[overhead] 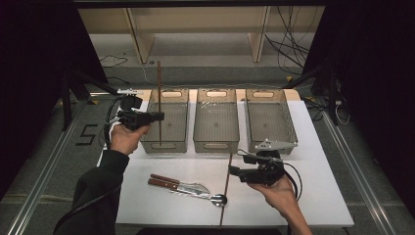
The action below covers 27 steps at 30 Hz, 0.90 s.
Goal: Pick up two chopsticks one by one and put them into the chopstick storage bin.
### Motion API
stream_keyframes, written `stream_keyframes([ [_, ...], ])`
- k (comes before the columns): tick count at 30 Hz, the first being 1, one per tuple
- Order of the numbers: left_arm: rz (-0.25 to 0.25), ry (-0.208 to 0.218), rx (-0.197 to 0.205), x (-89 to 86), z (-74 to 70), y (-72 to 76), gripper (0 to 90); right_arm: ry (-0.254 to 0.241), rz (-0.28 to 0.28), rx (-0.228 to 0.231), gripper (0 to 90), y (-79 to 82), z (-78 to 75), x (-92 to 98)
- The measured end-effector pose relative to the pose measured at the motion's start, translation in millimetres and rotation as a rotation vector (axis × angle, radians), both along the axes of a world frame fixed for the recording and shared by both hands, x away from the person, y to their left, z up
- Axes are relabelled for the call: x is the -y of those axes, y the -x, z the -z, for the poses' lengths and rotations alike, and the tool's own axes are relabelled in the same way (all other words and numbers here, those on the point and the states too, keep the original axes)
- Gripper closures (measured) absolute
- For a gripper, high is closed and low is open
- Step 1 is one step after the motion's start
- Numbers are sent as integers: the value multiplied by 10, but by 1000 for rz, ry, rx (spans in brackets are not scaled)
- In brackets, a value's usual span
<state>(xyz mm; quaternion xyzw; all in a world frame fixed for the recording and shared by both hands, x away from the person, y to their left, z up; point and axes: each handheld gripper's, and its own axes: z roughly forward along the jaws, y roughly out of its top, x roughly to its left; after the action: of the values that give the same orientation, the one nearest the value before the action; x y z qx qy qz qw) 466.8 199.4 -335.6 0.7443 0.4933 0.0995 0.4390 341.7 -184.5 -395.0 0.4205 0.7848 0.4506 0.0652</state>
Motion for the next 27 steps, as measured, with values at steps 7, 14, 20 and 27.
stream_keyframes([
  [7, -38, -72, -8, 3, 70, -316, 849, 7, -14, 9, 263, 59, 24, 38],
  [14, -85, -176, -31, -49, 259, -540, 849, -2, -28, 26, 226, 102, 36, 28],
  [20, -93, -222, -50, -70, 357, -579, 848, -20, -31, 54, 214, 158, 51, 35],
  [27, -99, -266, -74, -91, 469, -603, 847, -12, -53, 51, 210, 199, 104, 26],
])
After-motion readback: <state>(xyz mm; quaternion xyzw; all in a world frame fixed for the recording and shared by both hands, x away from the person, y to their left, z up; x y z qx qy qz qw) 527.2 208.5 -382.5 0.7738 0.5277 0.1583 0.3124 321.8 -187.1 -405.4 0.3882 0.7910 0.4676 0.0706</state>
